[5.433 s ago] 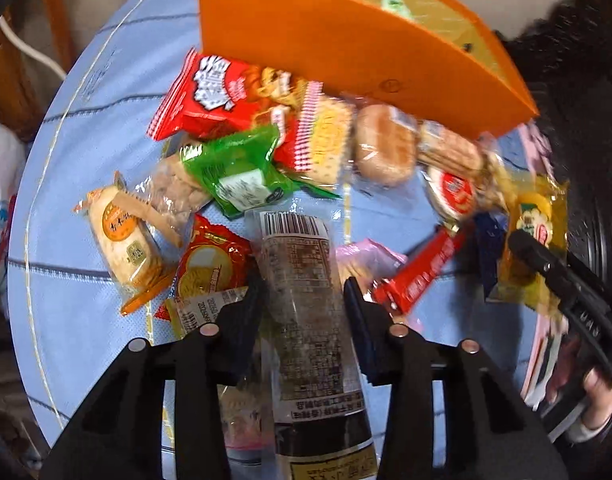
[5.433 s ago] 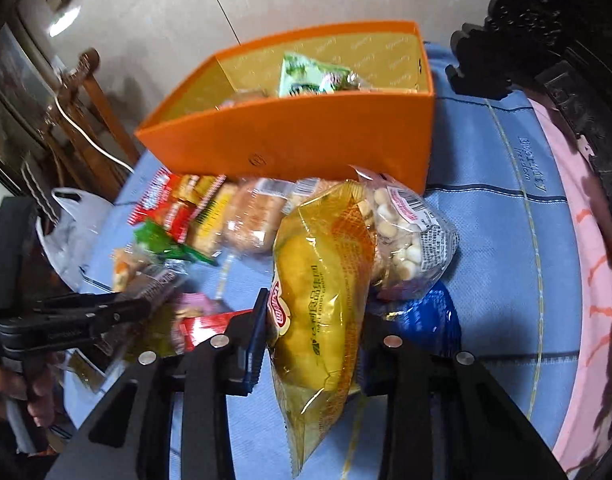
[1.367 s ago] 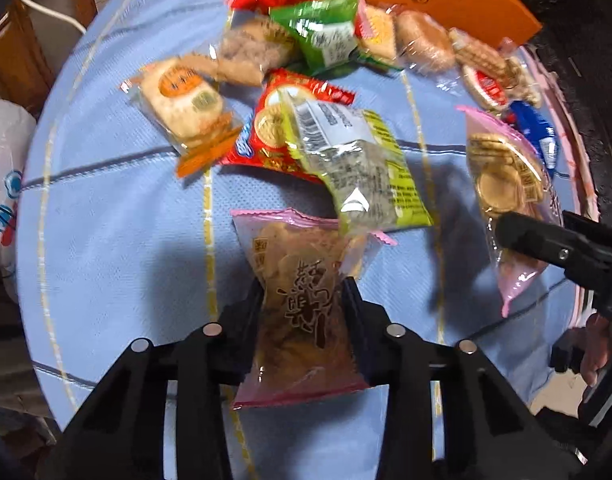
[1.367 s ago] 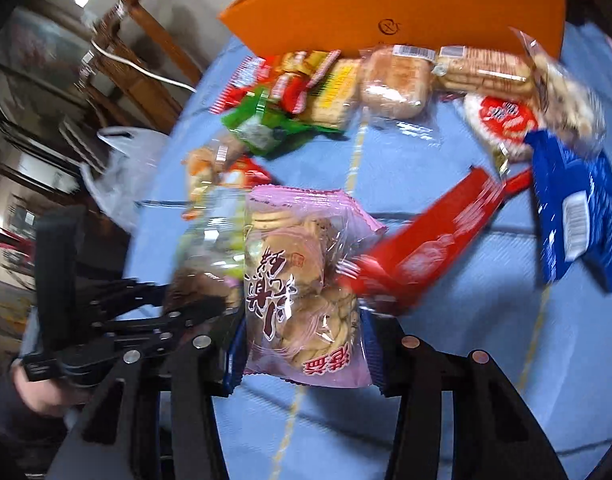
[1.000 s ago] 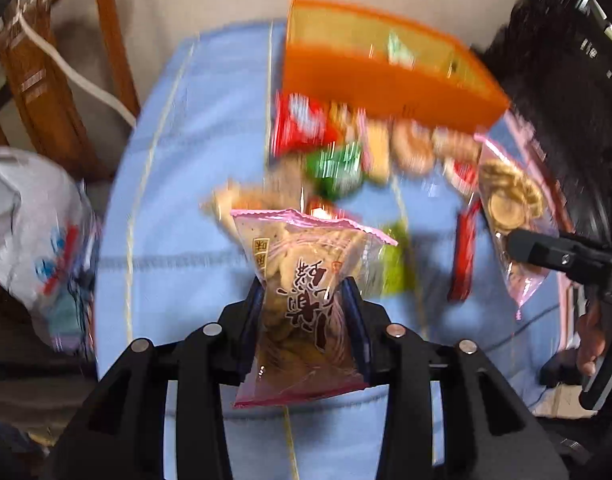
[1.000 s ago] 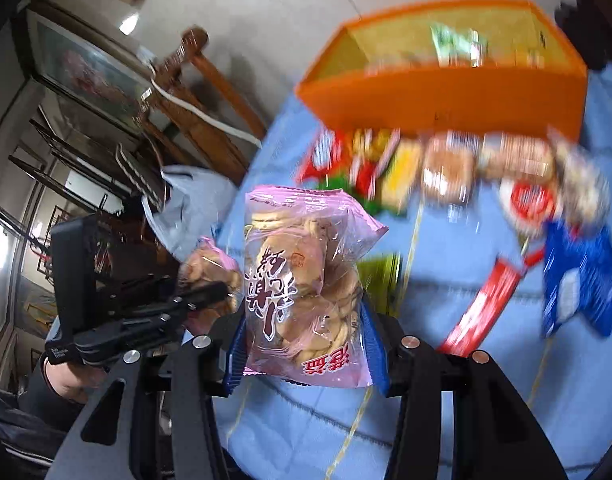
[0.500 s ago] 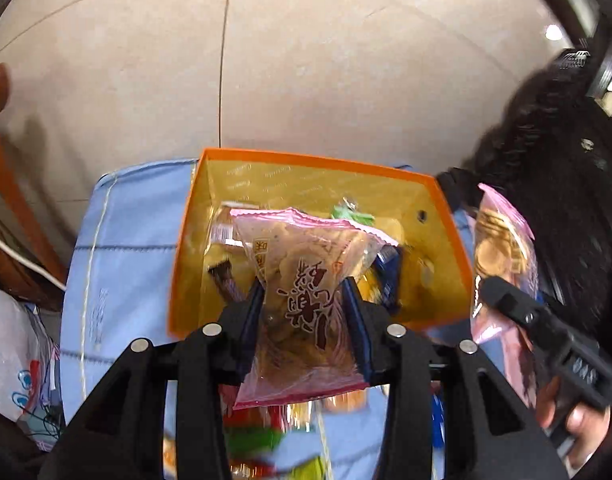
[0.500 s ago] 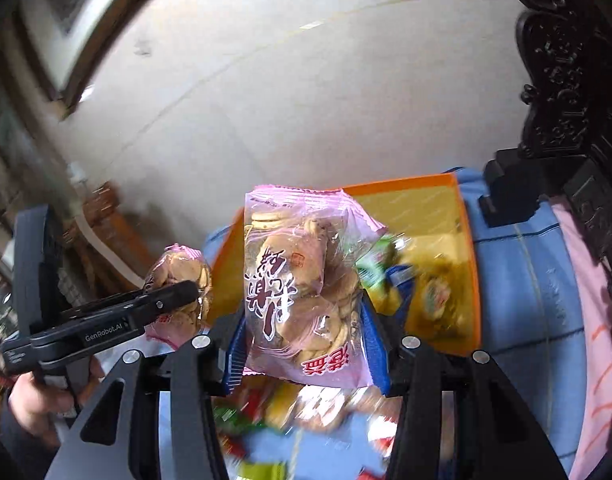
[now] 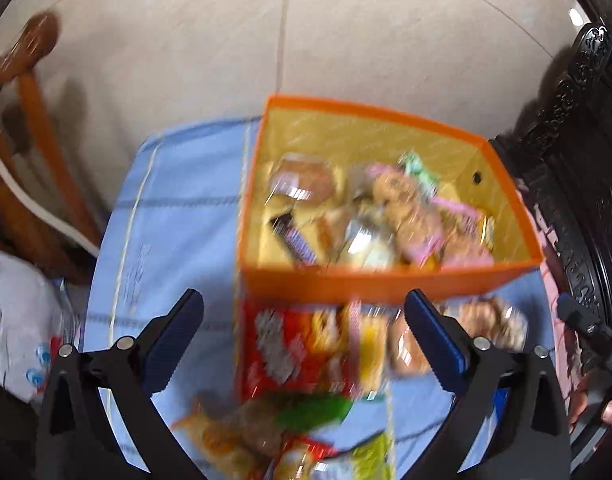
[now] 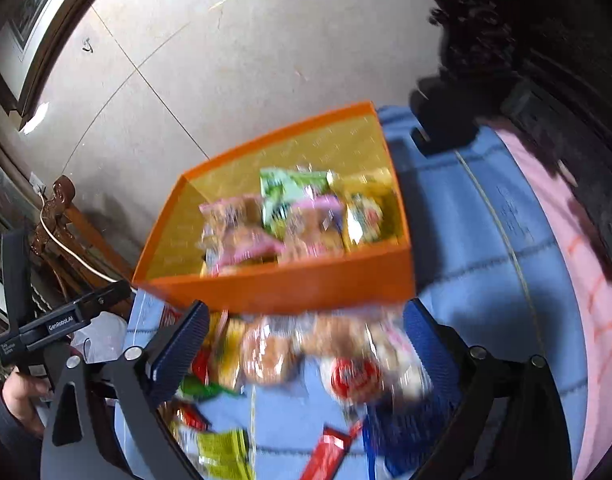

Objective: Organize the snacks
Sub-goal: 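Drop both pink bags into the orange box by opening both tools, then grasp the blue chip bag with the right tool while the left tool grasps a yellow-green bag, then carry both bags into the orange box and open both tools, then grasp the orange-labelled bread roll with the left tool while the right tool grasps a red cookie pack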

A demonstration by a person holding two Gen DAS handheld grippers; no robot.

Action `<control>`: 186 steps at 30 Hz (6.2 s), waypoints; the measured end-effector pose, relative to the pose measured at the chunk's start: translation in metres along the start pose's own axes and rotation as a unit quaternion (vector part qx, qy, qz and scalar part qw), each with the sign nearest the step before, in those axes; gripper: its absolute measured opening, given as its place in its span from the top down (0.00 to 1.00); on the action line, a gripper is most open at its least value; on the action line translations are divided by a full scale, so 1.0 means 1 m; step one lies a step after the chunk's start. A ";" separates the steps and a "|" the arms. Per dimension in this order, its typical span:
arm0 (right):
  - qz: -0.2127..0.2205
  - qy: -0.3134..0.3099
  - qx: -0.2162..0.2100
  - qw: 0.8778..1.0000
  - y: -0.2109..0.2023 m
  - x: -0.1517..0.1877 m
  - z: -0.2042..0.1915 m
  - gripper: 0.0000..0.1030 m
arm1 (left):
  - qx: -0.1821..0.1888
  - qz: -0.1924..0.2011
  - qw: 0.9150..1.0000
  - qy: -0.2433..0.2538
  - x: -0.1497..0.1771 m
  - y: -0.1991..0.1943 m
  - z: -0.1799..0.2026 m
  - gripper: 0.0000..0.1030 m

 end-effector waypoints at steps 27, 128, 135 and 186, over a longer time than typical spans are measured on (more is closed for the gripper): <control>0.001 -0.038 0.145 0.989 -0.049 0.077 0.072 0.04 | -0.039 -0.128 0.988 -0.078 0.174 0.004 -0.061 0.04; 0.009 -0.101 -0.001 0.995 0.016 -0.083 -0.056 0.38 | 0.087 0.009 0.996 0.011 -0.084 0.008 0.047 0.39; 0.002 -0.053 0.026 0.998 0.061 -0.094 -0.041 0.19 | 0.065 0.003 0.997 -0.035 -0.094 0.043 0.036 0.04; -0.172 -0.133 0.009 0.976 0.024 0.180 -0.056 0.09 | -0.027 -0.177 0.973 -0.143 0.205 0.054 -0.107 0.64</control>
Point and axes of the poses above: each gripper's, at about its wrist camera, not at the fingertips, and y roughly the way its jaws point, z to its right, x to its underside, the point moved 10 cm from there along y, roughly the way its jaws point, and after that the axes turned 7 degrees about y, right-handed, at the moved point
